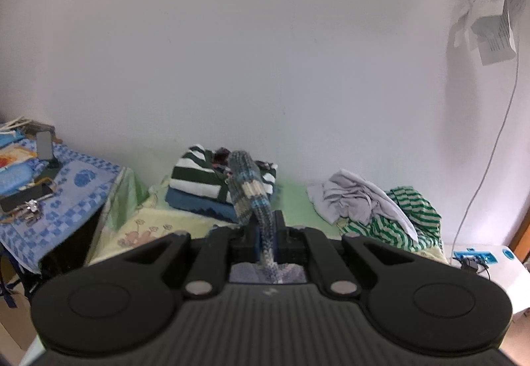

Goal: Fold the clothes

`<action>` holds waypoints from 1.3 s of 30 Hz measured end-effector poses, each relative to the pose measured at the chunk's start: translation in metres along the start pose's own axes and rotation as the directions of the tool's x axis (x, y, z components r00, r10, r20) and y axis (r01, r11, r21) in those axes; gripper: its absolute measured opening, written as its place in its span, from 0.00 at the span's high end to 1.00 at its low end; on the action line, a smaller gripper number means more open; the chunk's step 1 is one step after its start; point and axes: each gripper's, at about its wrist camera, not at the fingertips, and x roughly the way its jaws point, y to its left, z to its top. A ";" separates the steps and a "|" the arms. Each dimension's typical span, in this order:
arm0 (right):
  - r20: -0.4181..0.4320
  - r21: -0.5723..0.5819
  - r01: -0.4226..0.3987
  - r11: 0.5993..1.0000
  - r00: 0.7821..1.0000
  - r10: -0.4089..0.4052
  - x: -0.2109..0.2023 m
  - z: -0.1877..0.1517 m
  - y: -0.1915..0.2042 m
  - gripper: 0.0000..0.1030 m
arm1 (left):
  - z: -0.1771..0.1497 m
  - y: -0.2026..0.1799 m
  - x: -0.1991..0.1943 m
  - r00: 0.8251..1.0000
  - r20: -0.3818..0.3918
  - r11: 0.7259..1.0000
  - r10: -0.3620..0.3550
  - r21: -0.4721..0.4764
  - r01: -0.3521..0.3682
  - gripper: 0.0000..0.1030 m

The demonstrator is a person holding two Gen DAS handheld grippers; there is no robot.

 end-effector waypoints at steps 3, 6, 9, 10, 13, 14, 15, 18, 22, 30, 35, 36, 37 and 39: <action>-0.002 -0.119 0.047 0.992 0.999 -0.048 -0.013 0.003 0.008 0.91 | -0.001 0.006 -0.006 1.000 -0.001 1.000 0.014 -0.017 -0.014 0.99; -0.077 -0.222 0.062 0.973 0.994 -0.081 -0.010 -0.007 0.017 0.91 | -0.013 0.007 -0.003 0.999 -0.036 0.999 0.032 0.008 -0.031 0.99; -0.127 -0.260 0.067 0.963 0.987 -0.103 0.004 -0.019 0.018 0.91 | -0.031 0.009 0.002 0.995 -0.087 0.998 0.055 0.031 -0.053 0.99; -0.128 -0.263 0.067 0.963 0.986 -0.103 0.004 -0.019 0.018 0.91 | -0.036 0.010 0.002 0.993 -0.102 0.998 0.061 0.036 -0.058 0.99; -0.115 -0.270 0.055 0.961 0.989 -0.089 -0.004 -0.012 0.015 0.90 | -0.046 0.019 0.001 0.989 -0.135 0.998 0.067 0.025 -0.064 0.99; -0.106 -0.280 0.049 0.959 0.991 -0.081 -0.007 -0.009 0.015 0.85 | -0.047 0.022 0.001 0.988 -0.141 0.998 0.067 0.014 -0.065 0.99; -0.095 -0.295 0.041 0.955 0.993 -0.072 -0.009 -0.006 0.015 0.81 | -0.047 0.025 0.000 0.987 -0.144 0.998 0.065 0.004 -0.065 0.99; -0.058 -0.379 0.030 0.925 0.997 -0.056 -0.013 -0.004 0.024 0.59 | -0.044 0.032 0.000 0.988 -0.144 0.998 0.055 -0.025 -0.059 0.99; -0.106 -0.429 -0.050 0.902 0.994 0.005 -0.005 -0.006 0.038 0.75 | -0.036 0.031 -0.006 0.992 -0.113 0.999 0.048 -0.012 -0.050 0.99; -0.240 -0.225 -0.209 0.952 0.959 0.154 0.006 0.055 0.011 0.83 | -0.047 0.035 -0.013 0.990 -0.135 0.998 0.039 0.046 -0.033 0.99; -0.072 -0.169 -0.073 0.983 0.996 0.061 0.050 0.124 0.005 0.75 | -0.058 0.044 -0.009 0.985 -0.171 0.999 -0.017 0.039 0.024 0.99; -0.080 -0.167 -0.049 0.985 0.996 0.036 0.071 0.130 0.008 0.75 | -0.059 0.047 -0.008 0.983 -0.180 0.999 -0.028 0.032 0.034 0.99; -0.093 -0.159 -0.036 0.987 0.995 0.021 0.092 0.136 0.011 0.76 | -0.060 0.049 -0.007 0.981 -0.188 0.999 -0.043 0.023 0.048 0.99; -0.103 -0.164 -0.014 0.986 0.995 -0.003 0.129 0.144 0.017 0.76 | -0.060 0.052 -0.004 0.978 -0.197 0.997 -0.070 0.021 0.076 0.99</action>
